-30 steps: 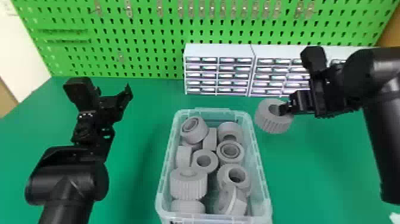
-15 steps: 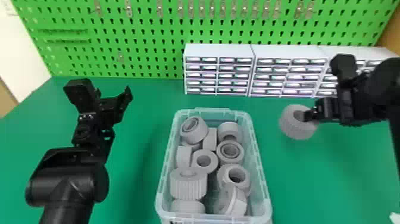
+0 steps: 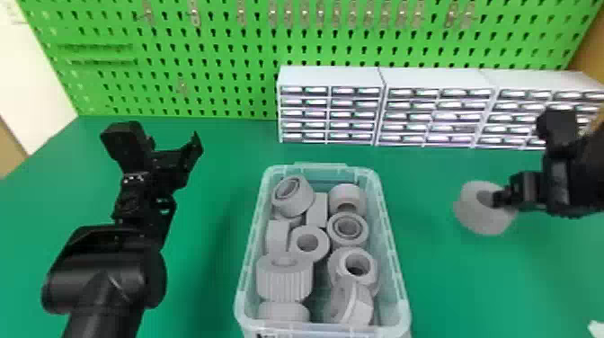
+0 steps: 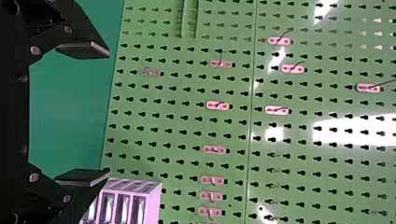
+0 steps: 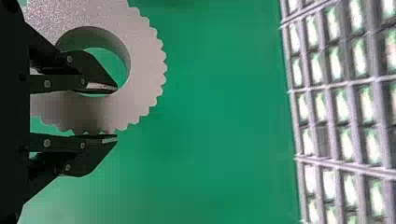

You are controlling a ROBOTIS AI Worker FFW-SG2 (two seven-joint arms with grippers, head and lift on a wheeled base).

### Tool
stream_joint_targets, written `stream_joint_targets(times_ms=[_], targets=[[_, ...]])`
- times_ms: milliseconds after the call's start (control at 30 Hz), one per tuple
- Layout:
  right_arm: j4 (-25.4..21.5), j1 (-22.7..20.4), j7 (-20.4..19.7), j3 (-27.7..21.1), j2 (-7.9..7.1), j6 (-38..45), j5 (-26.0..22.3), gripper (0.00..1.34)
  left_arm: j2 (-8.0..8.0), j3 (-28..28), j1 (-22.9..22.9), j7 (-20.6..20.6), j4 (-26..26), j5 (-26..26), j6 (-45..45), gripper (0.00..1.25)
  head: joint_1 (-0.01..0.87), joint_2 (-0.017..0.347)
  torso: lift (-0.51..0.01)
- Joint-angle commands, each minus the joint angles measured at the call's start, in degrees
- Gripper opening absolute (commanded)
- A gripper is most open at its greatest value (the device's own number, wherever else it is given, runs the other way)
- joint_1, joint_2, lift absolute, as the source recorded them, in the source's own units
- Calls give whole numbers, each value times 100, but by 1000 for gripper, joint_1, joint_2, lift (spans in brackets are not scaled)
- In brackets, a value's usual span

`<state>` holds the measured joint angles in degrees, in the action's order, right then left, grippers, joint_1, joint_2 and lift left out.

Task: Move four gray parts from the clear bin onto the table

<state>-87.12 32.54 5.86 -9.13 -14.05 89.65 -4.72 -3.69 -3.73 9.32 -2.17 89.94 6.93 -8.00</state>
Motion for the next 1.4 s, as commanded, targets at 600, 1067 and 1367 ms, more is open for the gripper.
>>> stream_joint_targets(times_ms=[600,1067,1367], targets=[[872,-424,3,-212,-98,-958,-301,405,9,56,-71,-47,-47,116,167,899,693,72,-52],[898,-688,3,-300,-63,-1248,-249,403,17,83,-71,-73,-55,160,202,899,693,72,-52],[898,-767,3,-309,-28,-1362,-205,405,17,30,-79,-73,-55,195,272,899,693,72,-52]])
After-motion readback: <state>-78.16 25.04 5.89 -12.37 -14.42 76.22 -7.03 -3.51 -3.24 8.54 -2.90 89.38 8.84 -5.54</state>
